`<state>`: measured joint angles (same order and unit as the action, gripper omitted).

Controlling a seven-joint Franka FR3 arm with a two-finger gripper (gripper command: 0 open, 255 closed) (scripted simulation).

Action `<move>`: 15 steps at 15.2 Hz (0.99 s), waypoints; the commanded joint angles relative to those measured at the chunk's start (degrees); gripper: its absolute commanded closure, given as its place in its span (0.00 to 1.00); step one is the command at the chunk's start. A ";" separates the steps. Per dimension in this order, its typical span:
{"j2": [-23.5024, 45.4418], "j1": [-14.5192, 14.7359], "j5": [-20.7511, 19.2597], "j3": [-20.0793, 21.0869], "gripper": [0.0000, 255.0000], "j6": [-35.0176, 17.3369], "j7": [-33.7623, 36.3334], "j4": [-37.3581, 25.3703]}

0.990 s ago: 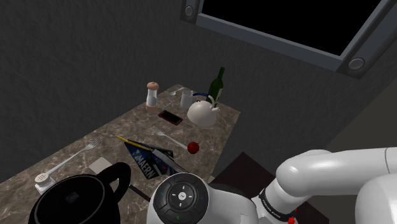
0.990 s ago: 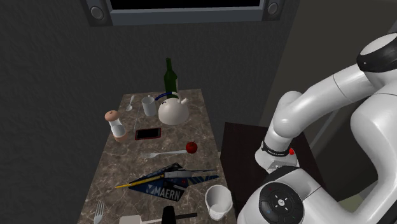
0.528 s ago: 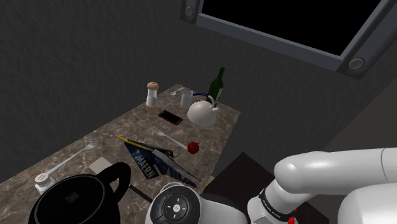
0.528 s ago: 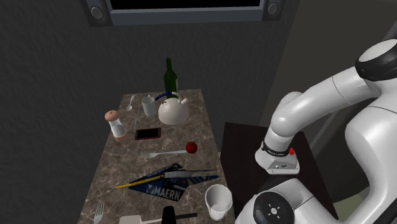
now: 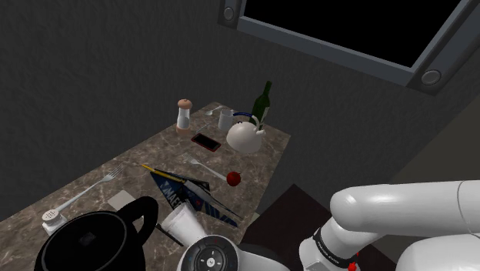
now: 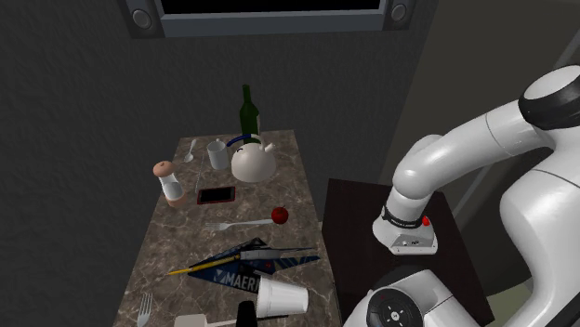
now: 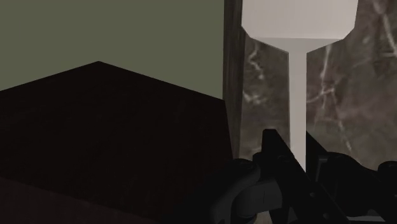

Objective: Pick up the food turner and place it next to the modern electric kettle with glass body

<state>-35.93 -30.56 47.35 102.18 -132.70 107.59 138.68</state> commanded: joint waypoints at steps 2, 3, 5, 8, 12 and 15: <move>0.00 0.00 0.05 0.05 1.00 -0.05 -0.01 0.04; 0.00 0.00 0.05 0.05 1.00 -0.05 -0.01 0.04; 0.00 0.01 0.05 0.05 0.00 -0.05 -0.01 0.04; 0.00 0.01 0.05 0.04 0.00 -0.05 -0.01 0.04; 1.04 6.75 -4.50 -8.82 0.00 4.55 2.59 -0.60; 0.90 8.40 -5.29 -11.07 0.00 5.99 3.00 -0.94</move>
<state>-35.02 -22.60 42.38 91.79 -127.18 110.46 137.87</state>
